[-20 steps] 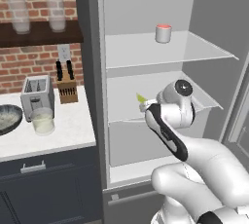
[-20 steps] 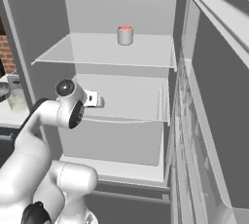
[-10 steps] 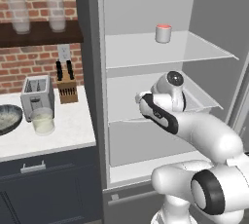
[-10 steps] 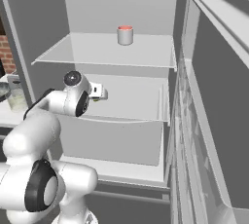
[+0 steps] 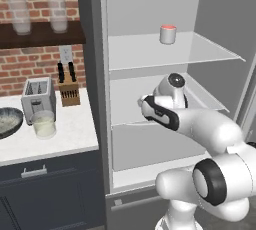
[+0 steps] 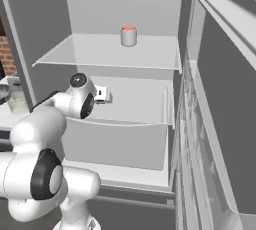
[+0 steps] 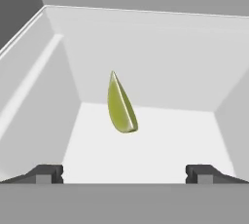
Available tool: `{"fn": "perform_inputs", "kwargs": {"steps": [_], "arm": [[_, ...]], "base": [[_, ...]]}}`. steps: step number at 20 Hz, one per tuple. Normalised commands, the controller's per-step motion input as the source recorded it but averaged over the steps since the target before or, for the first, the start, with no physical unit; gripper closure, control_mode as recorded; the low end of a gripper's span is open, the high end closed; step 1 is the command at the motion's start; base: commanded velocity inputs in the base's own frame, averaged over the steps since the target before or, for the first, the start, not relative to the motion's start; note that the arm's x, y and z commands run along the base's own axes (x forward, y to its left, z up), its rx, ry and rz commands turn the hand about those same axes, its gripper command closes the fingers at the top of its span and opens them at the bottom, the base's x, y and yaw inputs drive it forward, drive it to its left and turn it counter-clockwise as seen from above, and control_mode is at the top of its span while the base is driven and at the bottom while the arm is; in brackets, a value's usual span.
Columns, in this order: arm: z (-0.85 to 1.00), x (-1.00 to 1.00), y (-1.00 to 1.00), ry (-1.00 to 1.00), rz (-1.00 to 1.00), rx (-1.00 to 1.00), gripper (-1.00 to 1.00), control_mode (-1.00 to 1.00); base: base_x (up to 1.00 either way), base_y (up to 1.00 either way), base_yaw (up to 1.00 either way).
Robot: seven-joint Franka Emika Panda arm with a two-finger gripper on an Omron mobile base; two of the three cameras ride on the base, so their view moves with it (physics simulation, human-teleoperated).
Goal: Grab a lemon wedge from the fridge and one ice cube from the ice bowl, and put them in the glass of lemonade.
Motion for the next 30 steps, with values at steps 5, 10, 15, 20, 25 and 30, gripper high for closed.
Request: {"fn": "perform_inputs", "kwargs": {"steps": [5, 10, 15, 20, 25, 30], "arm": [[-0.07, 0.03, 0.01, 0.00, 0.00, 0.00, -1.00, -1.00], [0.00, 0.19, 0.00, 0.01, 0.01, 0.00, -1.00, -1.00], [0.00, 0.51, 0.00, 0.02, 0.05, 0.00, -1.00, -1.00], [0.00, 0.25, 0.00, 0.01, 0.05, 0.00, -1.00, -1.00], [-0.09, 0.16, 0.00, 0.00, 0.02, 0.00, -1.00, -1.00], [-0.19, 0.10, 0.00, 0.00, 0.01, 0.00, -1.00, -1.00]], "base": [[0.00, 0.00, 0.00], [0.00, 0.00, 0.00], [0.00, 0.00, 0.00], [0.00, 0.00, 0.00], [0.00, 0.00, 0.00], [0.00, 0.00, 0.00]]}}
